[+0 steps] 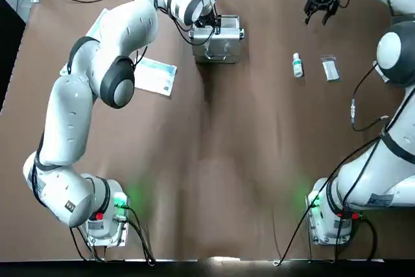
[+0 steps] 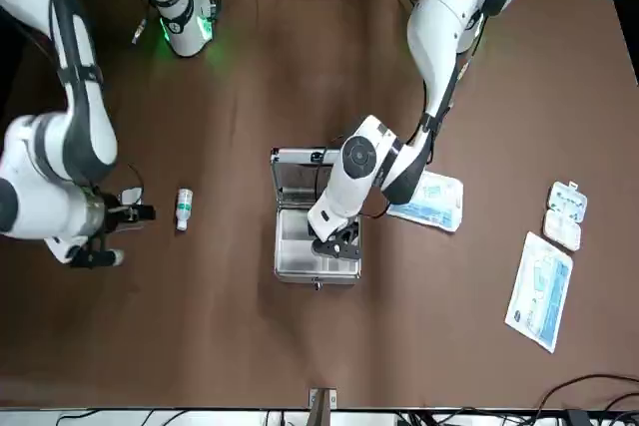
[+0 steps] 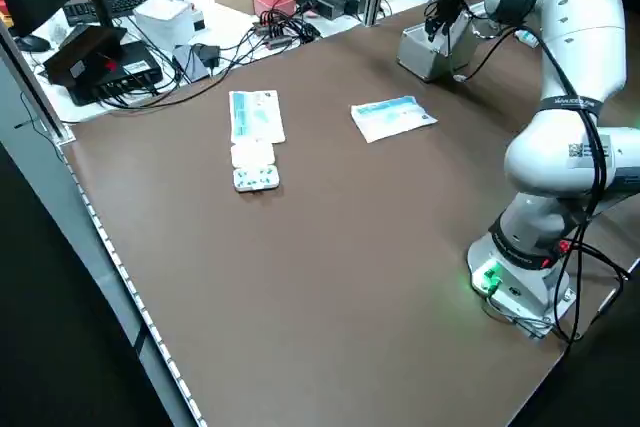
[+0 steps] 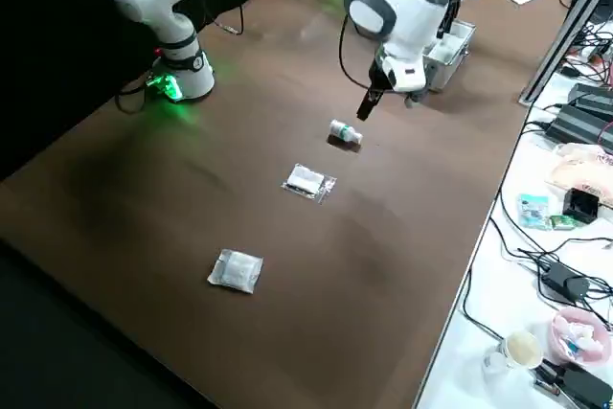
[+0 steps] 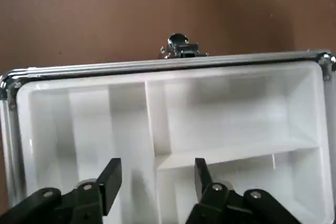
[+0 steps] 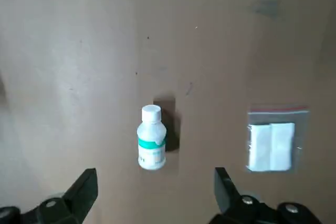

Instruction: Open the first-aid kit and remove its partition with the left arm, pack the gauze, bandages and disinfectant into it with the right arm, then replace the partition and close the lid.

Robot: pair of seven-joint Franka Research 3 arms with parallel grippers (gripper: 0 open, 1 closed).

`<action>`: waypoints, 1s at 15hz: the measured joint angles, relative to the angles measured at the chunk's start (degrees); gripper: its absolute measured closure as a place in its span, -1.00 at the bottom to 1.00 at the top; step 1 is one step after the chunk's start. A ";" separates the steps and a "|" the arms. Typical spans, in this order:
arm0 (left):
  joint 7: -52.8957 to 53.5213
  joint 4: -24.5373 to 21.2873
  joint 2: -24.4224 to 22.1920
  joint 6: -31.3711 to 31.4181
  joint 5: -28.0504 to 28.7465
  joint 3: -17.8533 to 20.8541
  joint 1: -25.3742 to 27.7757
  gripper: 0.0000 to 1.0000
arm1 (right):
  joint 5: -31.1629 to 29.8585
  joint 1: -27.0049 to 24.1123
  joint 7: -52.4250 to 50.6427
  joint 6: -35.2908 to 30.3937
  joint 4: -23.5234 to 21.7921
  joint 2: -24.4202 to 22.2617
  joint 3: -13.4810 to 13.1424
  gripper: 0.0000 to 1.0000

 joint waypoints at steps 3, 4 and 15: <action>2.67 0.53 0.00 -1.96 0.00 -0.07 -0.03 -0.28 | 0.21 1.06 0.12 2.58 -0.45 4.92 -0.01 -0.96; 3.04 0.56 0.00 -2.29 0.00 -0.09 -0.05 -0.28 | 0.34 1.20 0.12 3.20 -0.62 6.54 -0.02 -0.96; 4.56 0.45 0.10 -3.38 0.01 -0.08 -0.25 0.36 | 0.79 2.15 0.67 3.06 -2.32 13.60 -0.17 -0.96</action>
